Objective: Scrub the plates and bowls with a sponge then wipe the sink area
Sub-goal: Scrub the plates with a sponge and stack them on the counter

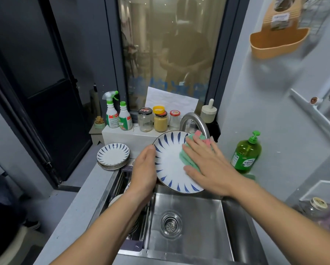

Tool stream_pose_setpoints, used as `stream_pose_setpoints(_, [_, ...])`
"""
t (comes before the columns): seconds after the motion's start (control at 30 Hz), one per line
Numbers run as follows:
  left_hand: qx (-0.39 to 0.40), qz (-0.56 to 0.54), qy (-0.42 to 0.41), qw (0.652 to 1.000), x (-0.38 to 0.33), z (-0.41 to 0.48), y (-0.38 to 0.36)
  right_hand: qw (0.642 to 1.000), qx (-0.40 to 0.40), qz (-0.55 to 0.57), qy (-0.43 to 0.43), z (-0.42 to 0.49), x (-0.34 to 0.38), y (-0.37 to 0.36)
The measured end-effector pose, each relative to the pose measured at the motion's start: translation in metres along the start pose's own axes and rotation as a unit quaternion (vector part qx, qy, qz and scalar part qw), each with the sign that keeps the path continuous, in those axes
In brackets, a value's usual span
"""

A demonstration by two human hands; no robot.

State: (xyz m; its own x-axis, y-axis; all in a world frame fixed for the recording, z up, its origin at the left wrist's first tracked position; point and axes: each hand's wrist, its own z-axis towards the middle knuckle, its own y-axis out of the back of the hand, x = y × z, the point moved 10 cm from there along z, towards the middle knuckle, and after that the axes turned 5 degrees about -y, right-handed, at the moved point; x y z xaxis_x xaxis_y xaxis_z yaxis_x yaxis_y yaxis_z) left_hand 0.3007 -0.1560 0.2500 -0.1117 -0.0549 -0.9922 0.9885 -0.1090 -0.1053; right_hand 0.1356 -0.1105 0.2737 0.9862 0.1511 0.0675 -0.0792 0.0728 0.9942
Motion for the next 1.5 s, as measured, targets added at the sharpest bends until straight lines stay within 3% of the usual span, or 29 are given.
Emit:
stream_pose_setpoints(0.23, [-0.052, 0.034, 0.043, 0.997, 0.011, 0.01, 0.016, 0.988, 0.055, 0.13, 0.054, -0.045, 0.039, -0.031])
stream_pose_setpoints(0.37, [-0.027, 0.005, 0.112, 0.993, 0.027, 0.002, 0.001, 0.969, -0.012, 0.245, 0.019, -0.043, 0.043, -0.022])
stream_pose_setpoints(0.5, [0.02, -0.047, 0.238, 0.97, 0.044, -0.011, -0.017, 0.92, -0.126, 0.369, -0.035, -0.04, 0.028, -0.004])
stream_pose_setpoints(0.7, [0.061, -0.095, 0.341, 0.933, 0.05, -0.025, -0.028, 0.894, -0.112, 0.428, -0.066, -0.04, 0.019, -0.003])
stream_pose_setpoints(0.87, [0.084, -0.137, 0.396, 0.904, 0.048, -0.039, -0.033, 0.867, -0.15, 0.467, -0.089, -0.038, 0.004, 0.0])
stream_pose_setpoints(0.9, [0.106, -0.112, 0.395, 0.906, 0.05, -0.04, -0.031, 0.853, -0.156, 0.487, -0.099, -0.037, -0.001, 0.001])
stream_pose_setpoints(0.97, [0.18, 0.036, 0.348, 0.919, 0.056, -0.04, -0.023, 0.819, -0.173, 0.532, -0.13, -0.037, -0.014, 0.003])
stream_pose_setpoints(1.03, [0.215, 0.208, 0.237, 0.924, 0.057, -0.031, -0.011, 0.776, -0.181, 0.581, -0.162, -0.038, -0.031, 0.002])
stream_pose_setpoints(1.07, [0.209, 0.236, 0.182, 0.932, 0.055, -0.025, -0.008, 0.753, -0.178, 0.61, -0.174, -0.039, -0.038, 0.0])
stream_pose_setpoints(1.2, [0.198, 0.039, 0.096, 0.975, 0.049, -0.015, -0.01, 0.624, -0.152, 0.736, -0.214, -0.039, -0.048, -0.021])
stream_pose_setpoints(1.27, [0.184, -0.048, 0.079, 0.979, 0.043, -0.016, -0.011, 0.597, -0.143, 0.759, -0.217, -0.037, -0.048, -0.025])
stream_pose_setpoints(1.37, [0.15, -0.067, 0.055, 0.985, 0.032, -0.014, -0.009, 0.632, -0.162, 0.734, -0.189, -0.038, -0.049, -0.014])
stream_pose_setpoints(1.47, [0.126, -0.08, 0.049, 0.988, 0.02, -0.011, -0.008, 0.721, -0.193, 0.658, -0.102, -0.041, -0.035, 0.008])
stream_pose_setpoints(1.5, [0.125, -0.083, 0.046, 0.988, 0.015, -0.011, -0.009, 0.735, -0.193, 0.645, -0.078, -0.041, -0.029, 0.012])
